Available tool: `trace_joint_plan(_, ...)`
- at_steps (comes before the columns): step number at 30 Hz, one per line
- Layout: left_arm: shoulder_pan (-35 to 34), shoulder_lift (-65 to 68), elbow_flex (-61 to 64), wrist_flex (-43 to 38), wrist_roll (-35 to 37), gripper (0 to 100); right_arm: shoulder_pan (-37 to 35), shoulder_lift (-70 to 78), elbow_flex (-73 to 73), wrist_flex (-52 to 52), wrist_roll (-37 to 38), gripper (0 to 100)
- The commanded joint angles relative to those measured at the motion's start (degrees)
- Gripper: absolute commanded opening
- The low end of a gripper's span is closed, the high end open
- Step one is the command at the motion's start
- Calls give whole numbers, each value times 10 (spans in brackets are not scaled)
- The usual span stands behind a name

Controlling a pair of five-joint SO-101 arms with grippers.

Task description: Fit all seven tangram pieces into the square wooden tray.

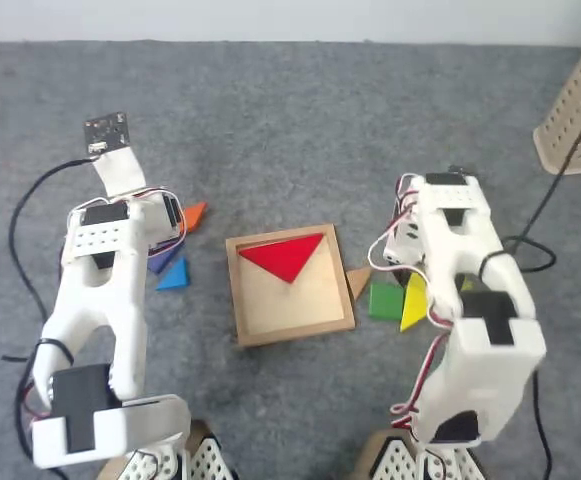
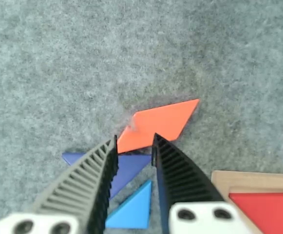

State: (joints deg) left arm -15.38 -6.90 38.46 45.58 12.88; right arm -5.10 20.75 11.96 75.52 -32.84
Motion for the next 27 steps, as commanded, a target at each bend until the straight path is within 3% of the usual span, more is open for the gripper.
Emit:
trace_joint_plan(1,1,-32,-19,-12,3,112,-5,27,-76,29,-13,228)
trace_joint_plan(4,2,-32,-19,-12,3,112,7,57,-103,28,-25,228)
trace_joint_plan(6,1,-33,-19,-12,3,112,17,69,-121,29,35,225)
trace_joint_plan(14,3,-33,-19,-12,3,112,51,80,-185,65,495,224)
trace_joint_plan(17,3,-33,-18,-12,3,112,51,79,-220,112,607,224)
trace_joint_plan(21,3,-33,-18,-12,3,112,52,73,-257,135,644,224)
trace_joint_plan(27,2,-33,-18,-12,3,112,44,58,-271,121,544,225)
